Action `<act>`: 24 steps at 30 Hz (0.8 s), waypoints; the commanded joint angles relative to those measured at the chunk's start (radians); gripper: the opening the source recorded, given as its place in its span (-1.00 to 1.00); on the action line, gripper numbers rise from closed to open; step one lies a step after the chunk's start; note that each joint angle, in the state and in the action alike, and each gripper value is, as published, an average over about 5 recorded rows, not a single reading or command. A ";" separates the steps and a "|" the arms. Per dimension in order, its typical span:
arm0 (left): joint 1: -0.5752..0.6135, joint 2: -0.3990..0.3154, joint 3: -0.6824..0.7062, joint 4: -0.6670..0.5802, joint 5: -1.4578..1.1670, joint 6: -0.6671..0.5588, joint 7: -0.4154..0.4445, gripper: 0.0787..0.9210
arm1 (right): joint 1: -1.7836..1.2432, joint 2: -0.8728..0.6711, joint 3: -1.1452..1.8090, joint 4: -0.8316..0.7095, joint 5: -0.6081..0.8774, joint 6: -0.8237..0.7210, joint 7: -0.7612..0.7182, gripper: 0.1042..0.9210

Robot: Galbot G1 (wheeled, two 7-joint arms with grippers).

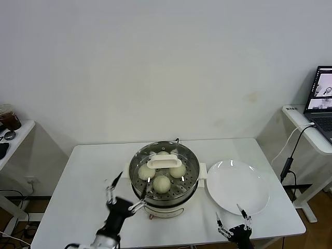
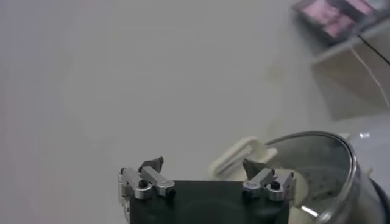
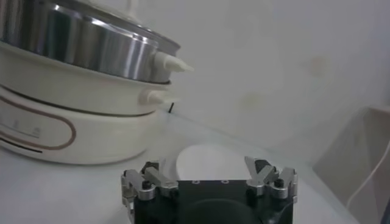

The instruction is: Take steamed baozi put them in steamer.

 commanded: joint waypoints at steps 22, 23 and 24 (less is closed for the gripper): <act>0.262 -0.135 -0.183 0.191 -0.372 -0.286 -0.018 0.77 | -0.040 -0.057 -0.133 0.092 0.210 -0.129 0.002 0.76; 0.260 -0.134 -0.184 0.191 -0.372 -0.285 -0.017 0.77 | -0.040 -0.058 -0.135 0.096 0.211 -0.137 0.006 0.76; 0.257 -0.133 -0.184 0.191 -0.372 -0.284 -0.016 0.77 | -0.040 -0.058 -0.137 0.100 0.212 -0.145 0.010 0.76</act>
